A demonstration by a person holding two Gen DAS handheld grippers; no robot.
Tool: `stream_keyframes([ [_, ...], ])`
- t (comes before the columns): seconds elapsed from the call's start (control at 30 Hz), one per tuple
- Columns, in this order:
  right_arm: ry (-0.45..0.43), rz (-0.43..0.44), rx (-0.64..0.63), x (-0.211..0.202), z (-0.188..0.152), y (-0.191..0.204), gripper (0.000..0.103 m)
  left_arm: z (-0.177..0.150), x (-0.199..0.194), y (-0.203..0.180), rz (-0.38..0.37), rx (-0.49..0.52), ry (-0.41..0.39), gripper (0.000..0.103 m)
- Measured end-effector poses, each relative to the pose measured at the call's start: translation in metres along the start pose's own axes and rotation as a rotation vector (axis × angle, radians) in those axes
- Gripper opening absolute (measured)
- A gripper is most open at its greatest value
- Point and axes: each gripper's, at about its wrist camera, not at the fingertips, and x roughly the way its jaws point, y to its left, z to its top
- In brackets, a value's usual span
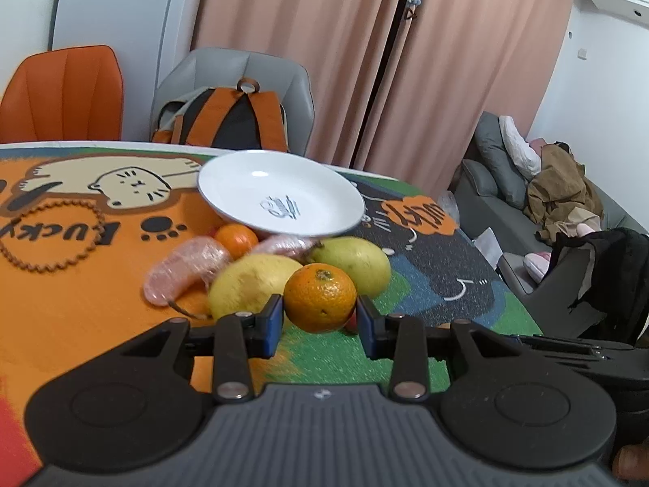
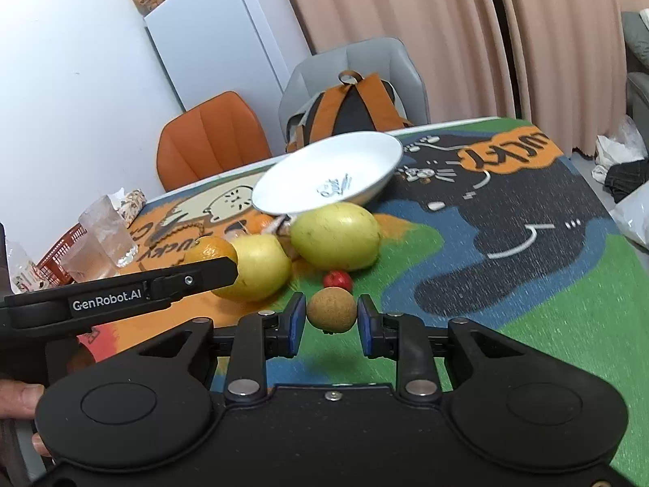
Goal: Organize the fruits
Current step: 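Close the left gripper on the mandarin while the right gripper lifts the brown fruit, then carry the mandarin and brown fruit with both grippers over the white plate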
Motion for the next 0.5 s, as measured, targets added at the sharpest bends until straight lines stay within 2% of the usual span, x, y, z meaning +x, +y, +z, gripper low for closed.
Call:
stream_keyframes([
  [0.5, -0.034, 0.016, -0.037, 0.020, 0.042, 0.017, 0.026, 0.039, -0.003, 0.021, 0.019, 0.022, -0.043, 0.036],
])
